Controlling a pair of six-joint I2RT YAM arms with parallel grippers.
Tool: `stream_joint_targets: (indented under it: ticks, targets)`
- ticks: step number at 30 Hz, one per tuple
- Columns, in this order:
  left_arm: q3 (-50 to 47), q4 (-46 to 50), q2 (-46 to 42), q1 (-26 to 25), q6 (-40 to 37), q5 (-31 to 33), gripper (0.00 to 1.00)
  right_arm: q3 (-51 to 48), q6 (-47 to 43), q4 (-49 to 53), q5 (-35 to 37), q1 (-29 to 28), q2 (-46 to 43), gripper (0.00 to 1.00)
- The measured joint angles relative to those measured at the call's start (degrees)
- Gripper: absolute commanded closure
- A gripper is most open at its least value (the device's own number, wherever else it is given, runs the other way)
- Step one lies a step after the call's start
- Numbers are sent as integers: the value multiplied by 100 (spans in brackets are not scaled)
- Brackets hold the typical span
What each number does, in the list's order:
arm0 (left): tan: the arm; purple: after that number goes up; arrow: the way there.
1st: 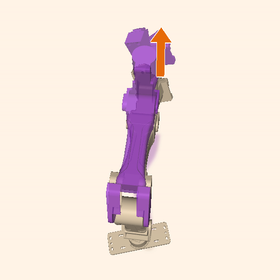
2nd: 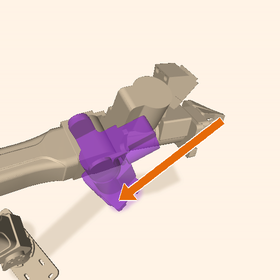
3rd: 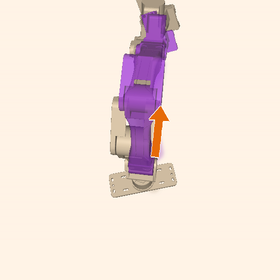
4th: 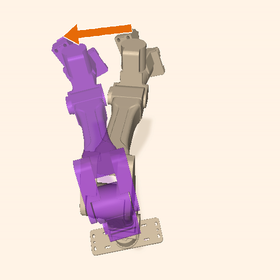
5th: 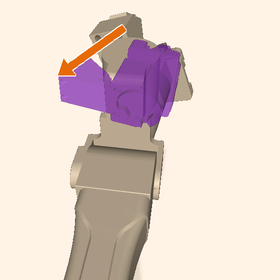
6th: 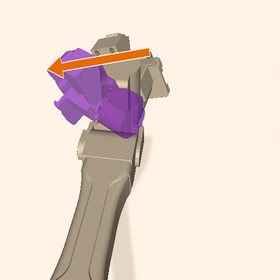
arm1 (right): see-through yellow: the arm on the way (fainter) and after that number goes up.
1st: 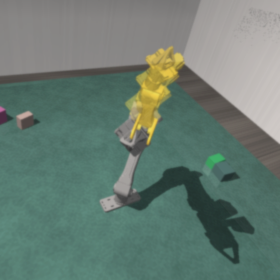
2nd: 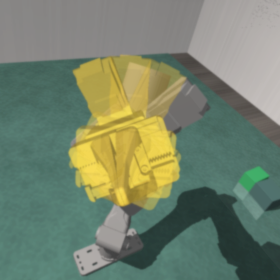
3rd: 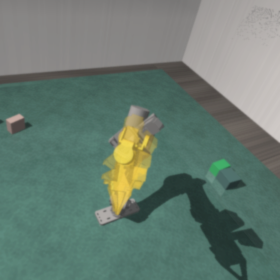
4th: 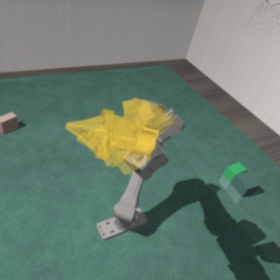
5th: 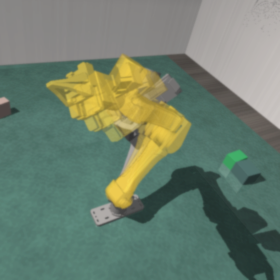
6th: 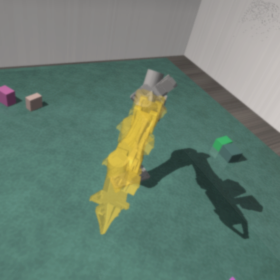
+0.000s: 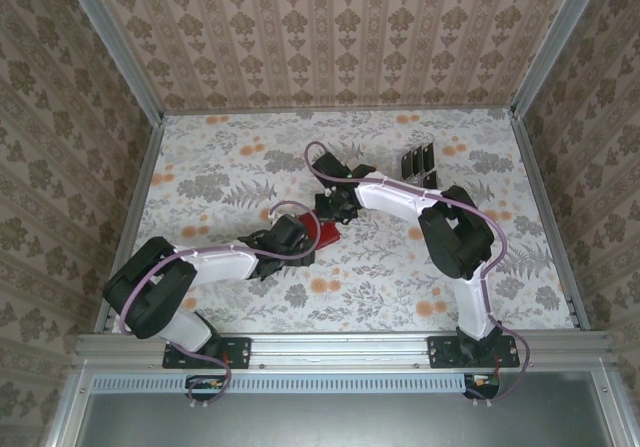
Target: Put the credit cards into the card holder
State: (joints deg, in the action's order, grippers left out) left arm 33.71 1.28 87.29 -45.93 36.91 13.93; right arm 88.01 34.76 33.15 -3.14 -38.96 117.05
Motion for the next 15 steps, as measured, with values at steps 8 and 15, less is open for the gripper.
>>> stream_joint_targets:
  ticks: [8,15]
  targets:
    - [90,140,-2,98,2,-168,2,0,-4,-2,-4,13,2,100]
    - [105,173,-2,107,2,-197,2,83,-9,0,-26,13,133,100]
